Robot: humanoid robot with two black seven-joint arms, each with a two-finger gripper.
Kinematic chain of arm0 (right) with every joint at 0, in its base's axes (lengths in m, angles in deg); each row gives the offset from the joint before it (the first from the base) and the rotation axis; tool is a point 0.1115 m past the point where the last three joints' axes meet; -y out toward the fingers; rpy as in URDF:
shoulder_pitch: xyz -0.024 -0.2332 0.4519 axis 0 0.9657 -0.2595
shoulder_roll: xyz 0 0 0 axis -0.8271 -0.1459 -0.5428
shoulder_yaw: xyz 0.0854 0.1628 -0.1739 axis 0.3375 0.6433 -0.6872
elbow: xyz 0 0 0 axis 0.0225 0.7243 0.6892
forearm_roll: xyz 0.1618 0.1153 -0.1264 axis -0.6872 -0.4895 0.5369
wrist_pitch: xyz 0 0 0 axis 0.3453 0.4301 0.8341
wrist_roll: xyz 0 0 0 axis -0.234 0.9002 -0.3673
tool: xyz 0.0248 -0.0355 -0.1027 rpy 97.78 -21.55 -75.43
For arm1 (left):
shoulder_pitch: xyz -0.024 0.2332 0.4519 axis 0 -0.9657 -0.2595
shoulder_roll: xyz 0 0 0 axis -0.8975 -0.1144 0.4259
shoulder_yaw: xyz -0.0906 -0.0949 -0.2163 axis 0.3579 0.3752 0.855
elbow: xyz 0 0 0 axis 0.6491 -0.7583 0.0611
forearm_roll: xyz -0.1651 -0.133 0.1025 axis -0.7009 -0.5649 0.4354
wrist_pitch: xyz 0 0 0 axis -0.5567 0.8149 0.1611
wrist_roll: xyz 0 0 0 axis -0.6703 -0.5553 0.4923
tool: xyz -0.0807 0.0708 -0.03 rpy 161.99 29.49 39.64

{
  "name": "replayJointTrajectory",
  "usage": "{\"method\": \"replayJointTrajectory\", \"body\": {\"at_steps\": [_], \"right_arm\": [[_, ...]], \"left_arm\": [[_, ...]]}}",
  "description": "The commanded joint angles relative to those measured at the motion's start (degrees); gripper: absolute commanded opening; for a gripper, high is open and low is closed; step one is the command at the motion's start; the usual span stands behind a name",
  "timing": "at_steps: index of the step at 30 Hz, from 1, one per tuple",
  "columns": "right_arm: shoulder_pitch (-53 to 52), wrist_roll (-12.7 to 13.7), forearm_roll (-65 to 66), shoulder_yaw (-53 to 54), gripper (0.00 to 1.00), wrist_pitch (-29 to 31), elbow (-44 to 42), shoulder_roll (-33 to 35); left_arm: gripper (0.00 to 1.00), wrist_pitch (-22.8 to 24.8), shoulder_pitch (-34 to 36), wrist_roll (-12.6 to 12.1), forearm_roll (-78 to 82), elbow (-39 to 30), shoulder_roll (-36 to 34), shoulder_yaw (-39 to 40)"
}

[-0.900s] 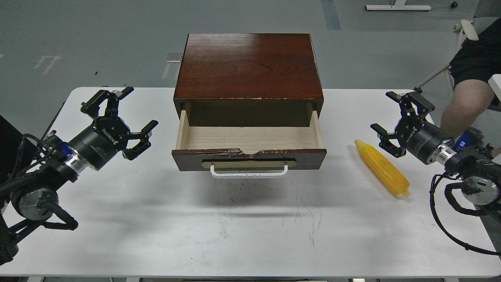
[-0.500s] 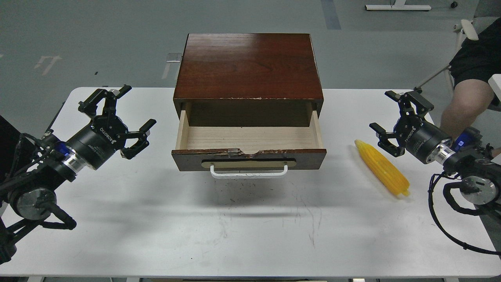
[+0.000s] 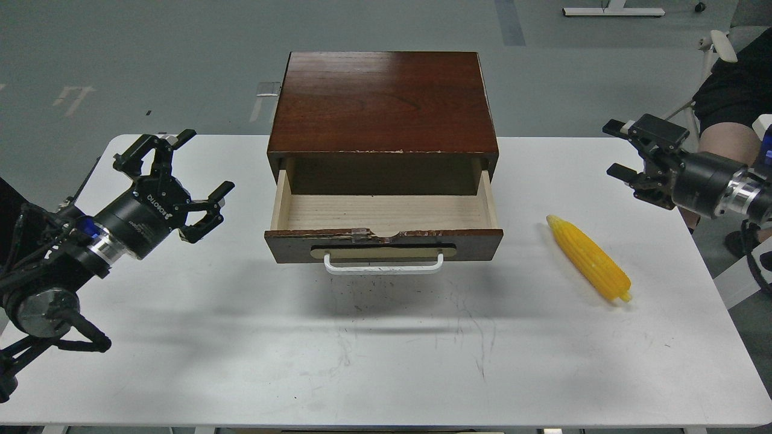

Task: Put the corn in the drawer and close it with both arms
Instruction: 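Move the right gripper down toward the yellow corn cob, then close the right gripper around the yellow corn cob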

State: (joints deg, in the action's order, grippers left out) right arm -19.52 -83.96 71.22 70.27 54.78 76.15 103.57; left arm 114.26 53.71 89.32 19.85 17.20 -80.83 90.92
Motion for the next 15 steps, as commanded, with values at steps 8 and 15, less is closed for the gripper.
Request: {"method": "replayJointTrajectory", "body": {"at_steps": [8,15], "right_arm": [[0.0,0.0,31.1,-9.7,1.0,-11.2,0.2,0.0],[-0.4,0.0,31.4,-16.8,1.0,-16.3,-0.7,-5.5]], "left_arm": [[1.0,0.0,0.0,0.0,0.3,-0.4,-0.9,0.0],[1.0,0.0,-0.1,0.0,0.3,-0.4,-1.1,0.0]]}}
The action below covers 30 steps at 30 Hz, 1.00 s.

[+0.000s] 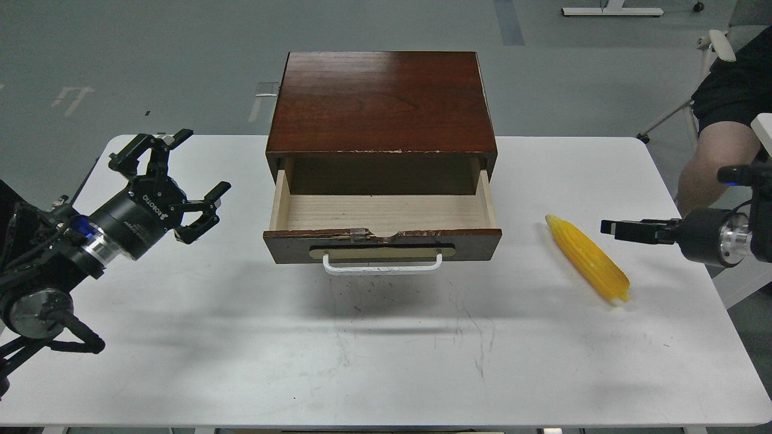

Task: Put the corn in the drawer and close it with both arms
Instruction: 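Close the right gripper around the yellow corn cob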

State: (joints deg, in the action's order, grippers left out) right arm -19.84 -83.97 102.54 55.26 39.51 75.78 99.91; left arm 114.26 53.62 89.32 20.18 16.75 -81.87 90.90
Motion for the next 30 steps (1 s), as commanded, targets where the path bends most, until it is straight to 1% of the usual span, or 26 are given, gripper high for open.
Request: {"method": "replayJointTrajectory", "body": {"at_steps": [1,9,12,15,16,17,18,19,21,22,23,24,25,30], "right_arm": [[0.0,0.0,0.1,-2.1,1.0,-1.1,-0.3,-1.9],[0.4,0.0,0.2,-6.6,0.99,-3.7,-2.3,-3.0],[0.5,0.0,0.2,-7.3,0.97,-4.4,-2.5,-4.2],[1.0,0.0,0.1,-7.3,0.91,-4.4,-2.5,-4.5],[1.2,0.0,0.1,-7.3,0.87,-4.5,-2.4,-4.5],[1.3,0.0,0.1,-7.3,0.79,-4.6,-2.4,-4.5],[1.4,0.0,0.1,-7.4,0.74,-4.6,-2.4,-4.5],[1.4,0.0,0.1,-7.5,0.64,-4.6,-2.3,-4.5],[1.7,0.0,0.1,-7.5,0.51,-4.6,-2.3,-4.5],[1.9,0.0,0.1,-7.5,0.38,-4.6,-2.2,-4.3],[1.9,0.0,0.1,-7.5,0.31,-4.6,-2.1,-4.2],[1.9,0.0,0.1,-7.5,0.13,-4.5,-2.0,-4.0],[1.9,0.0,0.0,-7.5,0.02,-4.5,-1.9,-3.8],[0.8,0.0,-0.9,-6.1,0.0,-4.5,-0.6,-1.5]], "left_arm": [[1.0,0.0,0.0,0.0,0.0,0.0,0.0,0.0],[1.0,0.0,0.0,0.0,0.0,0.0,0.0,0.0],[1.0,0.0,0.0,0.0,0.0,0.0,0.0,0.1],[1.0,0.0,0.0,0.0,0.0,0.0,0.0,0.1],[1.0,0.0,0.0,0.0,0.0,0.0,0.0,0.0],[1.0,0.0,0.0,0.0,0.0,0.0,0.0,0.1],[1.0,0.0,0.0,0.0,0.0,0.0,0.0,0.1],[1.0,0.0,0.0,0.0,0.0,0.0,0.0,0.1],[1.0,0.0,0.0,0.0,0.0,0.0,0.0,0.1],[1.0,0.0,0.0,0.0,0.0,0.0,-0.1,0.1],[1.0,0.0,0.0,0.0,0.0,0.0,-0.2,0.1],[1.0,0.0,0.0,0.0,0.0,0.0,-0.2,0.1],[1.0,0.0,0.0,0.0,0.0,0.0,-0.2,0.1],[1.0,0.0,0.0,0.0,0.0,0.0,-0.6,0.2]]}}
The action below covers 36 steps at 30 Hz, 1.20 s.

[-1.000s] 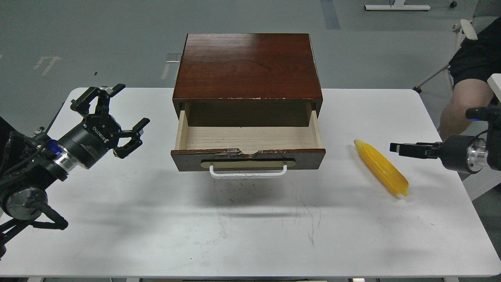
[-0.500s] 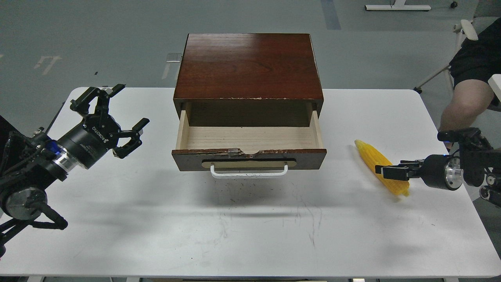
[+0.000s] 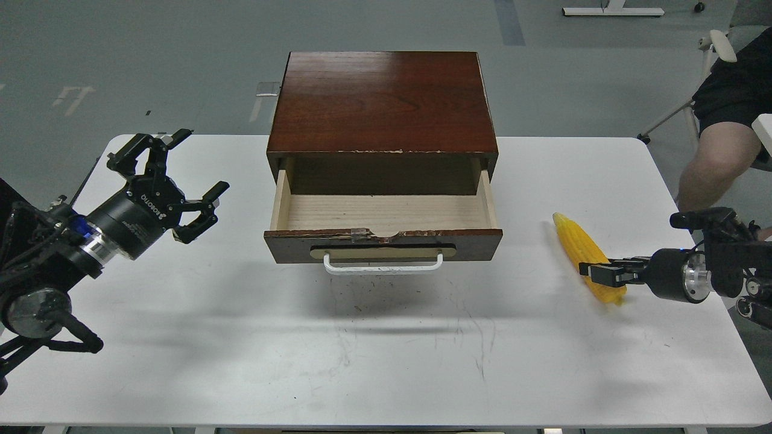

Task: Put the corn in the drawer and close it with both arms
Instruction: 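Close the right gripper around the yellow corn cob, then lift the corn cob with the right gripper over the chest, then lower the corn cob into the open drawer and release it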

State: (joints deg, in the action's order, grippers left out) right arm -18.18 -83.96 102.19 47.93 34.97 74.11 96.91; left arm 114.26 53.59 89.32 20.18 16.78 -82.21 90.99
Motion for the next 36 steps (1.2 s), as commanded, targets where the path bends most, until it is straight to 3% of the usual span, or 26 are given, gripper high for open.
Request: {"method": "replayJointTrajectory", "body": {"at_steps": [1,9,13,18,28,36], "right_arm": [[-2.0,0.0,-0.6,2.0,0.0,0.0,2.4,2.7],[-12.9,0.0,-6.4,6.6,0.01,0.7,10.1,10.1],[-19.7,0.0,-6.8,6.5,0.01,2.8,10.8,9.8],[-29.7,0.0,-6.7,5.0,0.01,7.6,12.8,4.8],[-51.1,0.0,-5.5,-11.4,0.02,8.0,19.0,-11.4],[-55.1,0.0,6.2,-14.8,0.02,7.2,21.0,-20.1]], "left_arm": [[1.0,0.0,0.0,0.0,0.0,0.0,-0.4,0.1],[1.0,0.0,0.1,0.0,0.1,0.0,-0.6,1.0],[1.0,0.0,0.1,0.0,0.0,-0.1,-0.7,1.0],[1.0,0.0,0.1,0.0,0.0,-0.2,-1.3,1.0],[1.0,0.0,0.1,0.0,0.0,-0.9,-2.0,1.0],[1.0,0.0,0.1,0.0,0.0,-0.9,-2.3,1.0]]}}
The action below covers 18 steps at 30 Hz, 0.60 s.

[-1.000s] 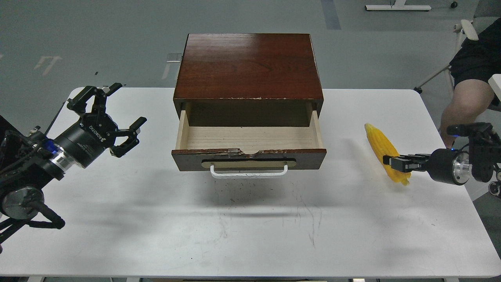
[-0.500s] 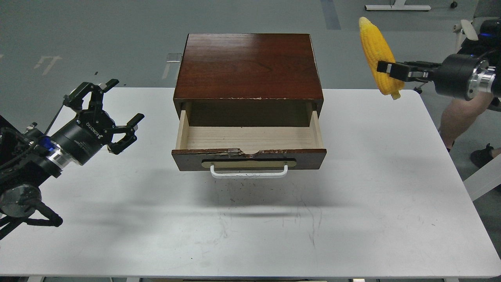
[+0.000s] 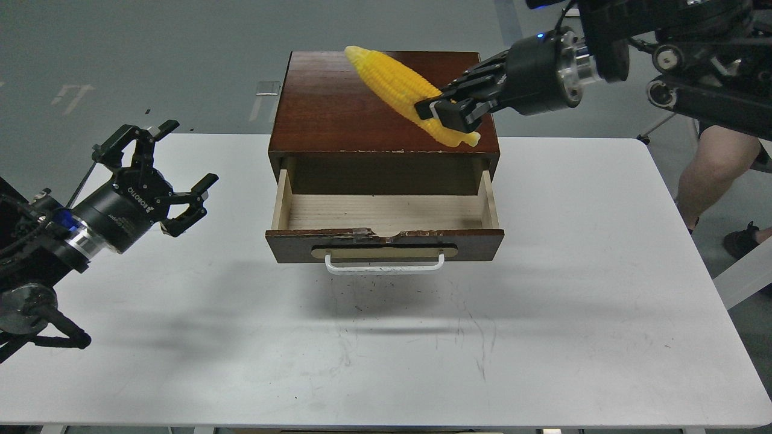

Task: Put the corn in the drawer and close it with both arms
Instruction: 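Lower the corn cob into the open drawer and release it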

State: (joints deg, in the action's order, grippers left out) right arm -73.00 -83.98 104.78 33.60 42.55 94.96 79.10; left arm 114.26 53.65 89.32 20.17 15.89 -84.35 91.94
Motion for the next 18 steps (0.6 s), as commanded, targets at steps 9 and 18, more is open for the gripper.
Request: {"method": "replayJointTrajectory", "body": {"at_steps": [9,18], "right_arm": [[2.0,0.0,9.4,-10.1,0.06,-8.2,-2.4,-9.4],[7.3,0.0,9.4,-10.7,0.11,-10.1,-9.2,-14.9]], "left_arm": [[1.0,0.0,-0.1,0.0,0.0,0.0,-0.5,-0.1],[1.0,0.0,-0.2,0.0,0.0,0.0,-0.5,0.0]]}}
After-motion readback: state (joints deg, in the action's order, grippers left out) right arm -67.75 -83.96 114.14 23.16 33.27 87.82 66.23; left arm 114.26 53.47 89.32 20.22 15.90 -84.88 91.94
